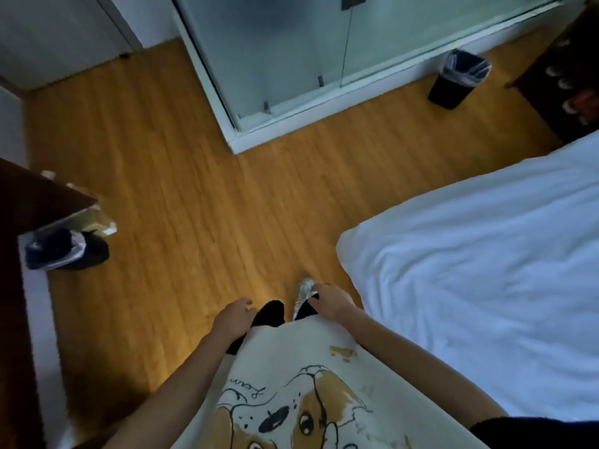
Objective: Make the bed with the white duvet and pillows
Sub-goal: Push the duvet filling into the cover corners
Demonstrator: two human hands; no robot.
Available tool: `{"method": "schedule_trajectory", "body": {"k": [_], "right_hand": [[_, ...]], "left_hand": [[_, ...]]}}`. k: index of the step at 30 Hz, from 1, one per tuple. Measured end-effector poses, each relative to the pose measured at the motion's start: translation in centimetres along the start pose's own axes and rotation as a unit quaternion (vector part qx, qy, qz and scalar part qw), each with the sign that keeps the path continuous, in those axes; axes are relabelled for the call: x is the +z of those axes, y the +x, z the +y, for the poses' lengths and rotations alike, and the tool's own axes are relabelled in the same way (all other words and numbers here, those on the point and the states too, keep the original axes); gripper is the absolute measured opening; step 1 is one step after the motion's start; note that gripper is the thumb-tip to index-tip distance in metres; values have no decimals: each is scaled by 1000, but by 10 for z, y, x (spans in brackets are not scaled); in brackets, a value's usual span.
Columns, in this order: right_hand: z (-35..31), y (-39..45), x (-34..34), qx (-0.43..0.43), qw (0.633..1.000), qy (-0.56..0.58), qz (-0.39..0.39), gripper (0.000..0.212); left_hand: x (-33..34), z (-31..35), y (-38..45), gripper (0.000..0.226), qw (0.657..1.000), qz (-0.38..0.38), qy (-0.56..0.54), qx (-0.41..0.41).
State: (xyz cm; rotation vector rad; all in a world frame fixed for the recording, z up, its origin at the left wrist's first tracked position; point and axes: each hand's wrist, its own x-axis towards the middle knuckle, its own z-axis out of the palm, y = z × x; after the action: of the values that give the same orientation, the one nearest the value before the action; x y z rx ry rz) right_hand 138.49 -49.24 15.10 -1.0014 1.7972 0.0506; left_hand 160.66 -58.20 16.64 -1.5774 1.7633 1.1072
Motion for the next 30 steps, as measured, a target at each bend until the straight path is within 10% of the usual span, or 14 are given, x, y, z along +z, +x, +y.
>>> {"method": "schedule_trajectory", "body": {"k": [12,20,30], "right_hand": [[-22,129,-198,95,981,156,69,44],[-16,190,-331,202,918,295,173,28],[46,226,-452,282,834,418,223,36]], "left_hand": [[-198,205,166,17,964,-4,221,147],[-281,386,283,38,906,-84,325,260],[-284,616,346,41,750,-119,514,399]]}}
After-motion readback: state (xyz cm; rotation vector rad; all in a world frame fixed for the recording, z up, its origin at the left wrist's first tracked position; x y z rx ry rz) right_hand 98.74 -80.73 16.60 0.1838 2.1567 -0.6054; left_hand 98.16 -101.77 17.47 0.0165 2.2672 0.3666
